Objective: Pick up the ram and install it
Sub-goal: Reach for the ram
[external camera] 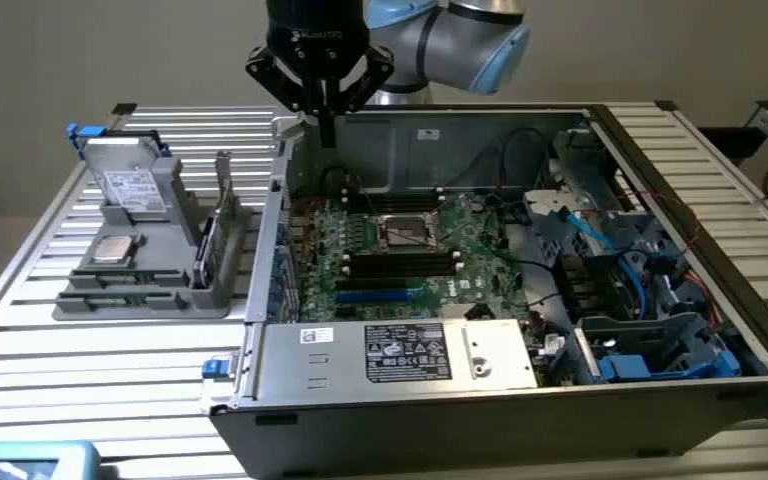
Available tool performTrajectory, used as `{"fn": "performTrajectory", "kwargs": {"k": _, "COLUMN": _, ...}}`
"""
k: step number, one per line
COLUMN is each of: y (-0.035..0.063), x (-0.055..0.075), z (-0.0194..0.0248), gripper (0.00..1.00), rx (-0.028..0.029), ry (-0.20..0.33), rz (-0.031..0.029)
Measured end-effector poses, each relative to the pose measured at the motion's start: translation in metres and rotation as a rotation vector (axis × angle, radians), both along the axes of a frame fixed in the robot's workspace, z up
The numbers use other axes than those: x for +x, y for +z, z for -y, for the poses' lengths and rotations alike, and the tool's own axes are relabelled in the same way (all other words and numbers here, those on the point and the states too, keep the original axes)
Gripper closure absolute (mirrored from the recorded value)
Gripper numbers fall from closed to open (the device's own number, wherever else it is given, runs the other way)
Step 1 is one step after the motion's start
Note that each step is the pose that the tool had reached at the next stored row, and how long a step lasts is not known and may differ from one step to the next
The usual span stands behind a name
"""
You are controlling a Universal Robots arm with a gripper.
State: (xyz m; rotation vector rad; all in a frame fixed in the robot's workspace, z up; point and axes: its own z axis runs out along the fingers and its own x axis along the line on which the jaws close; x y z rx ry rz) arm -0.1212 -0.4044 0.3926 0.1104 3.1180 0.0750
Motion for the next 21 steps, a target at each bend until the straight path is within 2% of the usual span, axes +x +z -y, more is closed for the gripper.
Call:
{"fn": "performTrajectory", "kwargs": {"k": 13, "y": 0.0000, "x": -0.001, "z": 0.0009, "gripper": 0.89, "rx": -0.0001, "ry": 0.000, "rz": 0.0000}}
{"fn": "performTrajectory", "kwargs": {"k": 16, "y": 0.0000, "x": -0.008, "z": 0.0008, "gripper": 0.89, "rx": -0.0001, "ry": 0.000, "rz": 0.0004}}
{"fn": "performTrajectory", "kwargs": {"k": 21, "y": 0.0000, "x": -0.028, "z": 0.0008, "gripper": 0.89, "rx": 0.0000, "ry": 0.000, "rz": 0.0026}}
